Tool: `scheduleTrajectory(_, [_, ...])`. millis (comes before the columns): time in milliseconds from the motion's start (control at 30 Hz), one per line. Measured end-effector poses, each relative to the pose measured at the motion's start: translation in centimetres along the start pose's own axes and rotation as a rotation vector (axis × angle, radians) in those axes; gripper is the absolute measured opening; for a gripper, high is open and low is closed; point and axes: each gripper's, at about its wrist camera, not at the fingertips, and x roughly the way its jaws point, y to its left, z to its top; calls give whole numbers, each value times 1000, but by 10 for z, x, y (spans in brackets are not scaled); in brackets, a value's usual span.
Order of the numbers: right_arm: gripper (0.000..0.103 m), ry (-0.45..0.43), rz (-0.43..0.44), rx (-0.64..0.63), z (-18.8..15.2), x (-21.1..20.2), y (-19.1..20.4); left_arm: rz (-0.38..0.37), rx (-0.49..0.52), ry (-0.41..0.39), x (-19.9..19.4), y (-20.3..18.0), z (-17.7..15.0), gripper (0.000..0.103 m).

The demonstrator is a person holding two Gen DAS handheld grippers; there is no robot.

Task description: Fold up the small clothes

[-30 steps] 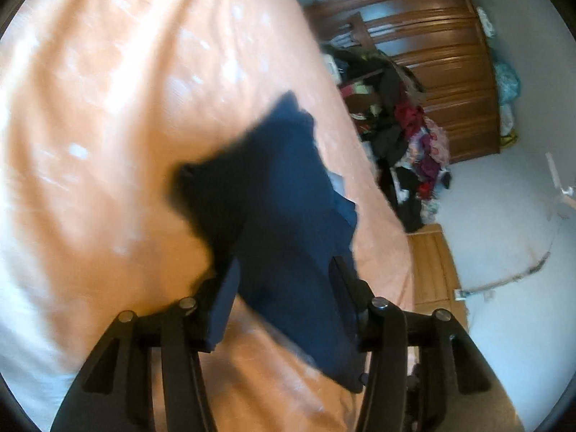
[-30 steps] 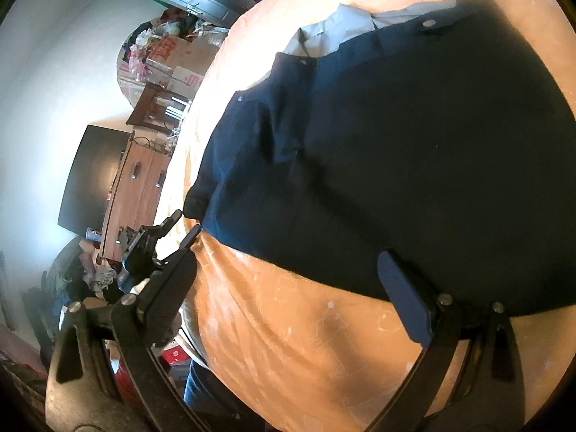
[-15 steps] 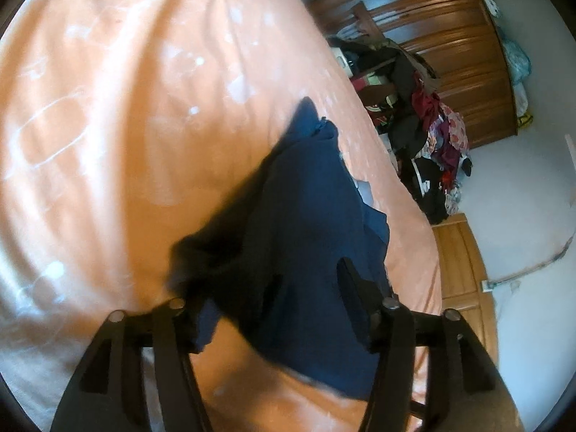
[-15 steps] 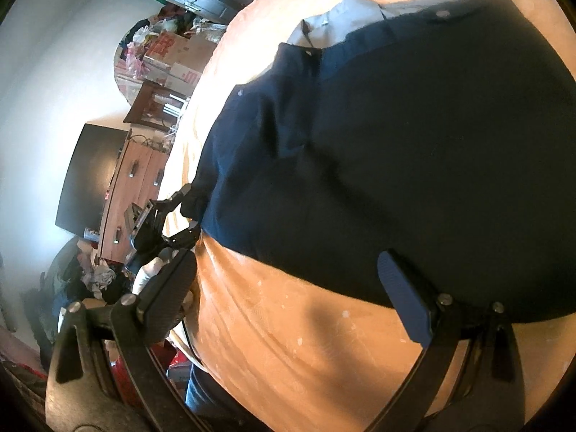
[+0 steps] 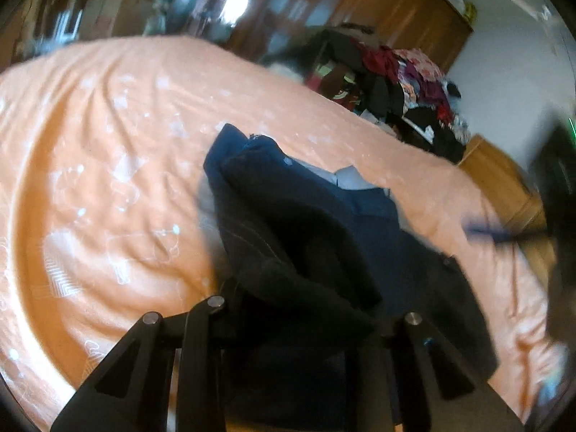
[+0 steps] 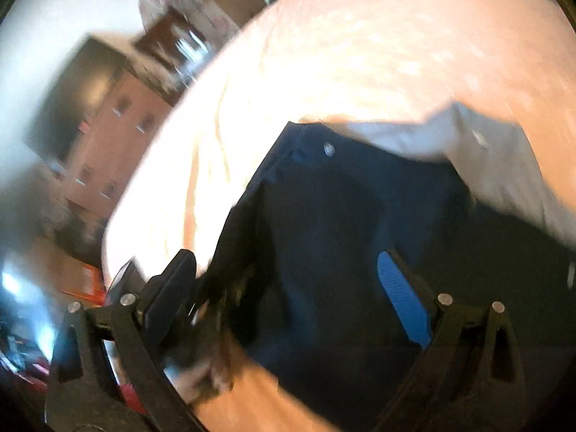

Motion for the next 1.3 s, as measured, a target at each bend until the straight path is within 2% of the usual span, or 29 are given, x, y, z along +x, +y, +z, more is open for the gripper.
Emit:
scheduleTrajectory(100, [99, 103, -119, -55, 35, 55, 31, 19, 49, -3, 3, -6, -3, 23])
scheduleTrajectory(133, [99, 131, -134, -72, 40, 67, 41, 21, 54, -4, 2, -4, -6, 23])
scheduleTrajectory(200, [99, 240, -155, -128, 45, 103, 65, 24, 62, -8, 3, -5, -6, 23])
scheduleTrajectory(300, [98, 345, -269, -142, 44, 144, 69, 45, 103, -18, 4, -14, -9, 23])
scheduleTrajectory(433, [98, 389, -337, -113, 42, 164, 64, 63, 143, -23, 4, -21, -11, 23])
scheduleTrajectory(533, [96, 402, -438, -144, 42, 177, 60, 77, 210, -25, 6, -33, -14, 28])
scheduleTrajectory(600, [81, 395, -459, -136, 39, 179, 50, 70, 207, -24, 6, -32, -14, 28])
scheduleTrajectory(667, [76, 386, -426, -110, 37, 177, 36, 68, 203, -17, 7, -32, -12, 28])
scheduleTrajectory(733, [60, 345, -357, -90, 32, 163, 31, 63, 204, -13, 7, -31, -12, 28])
scheduleTrajectory(767, [39, 323, -318, -87, 29, 154, 31, 43, 189, -15, 6, -28, -11, 28])
scheduleTrajectory(800, [27, 284, -246, -62, 24, 138, 27, 24, 171, -19, 4, -25, -9, 28])
scheduleTrajectory(867, [20, 190, -145, -11, 12, 106, 14, -15, 138, -37, -4, -20, -4, 28])
scheduleTrajectory(933, [17, 98, -67, 38, -6, 72, -5, -59, 145, -50, -16, -26, 1, 20])
scheduleTrajectory(1033, [12, -50, 43, 113, -43, 16, -39, -121, 238, -72, -36, -63, 5, 15])
scheduleTrajectory(1067, [11, -102, 76, 143, -64, -8, -56, -148, 296, -82, -44, -85, 3, 15])
scheduleTrajectory(1167, [10, -186, 115, 208, -109, -57, -104, -231, 435, -67, -51, -145, -12, 15])
scheduleTrajectory(1300, [8, -226, 89, 261, -148, -94, -159, -325, 551, 2, -37, -214, -37, 15])
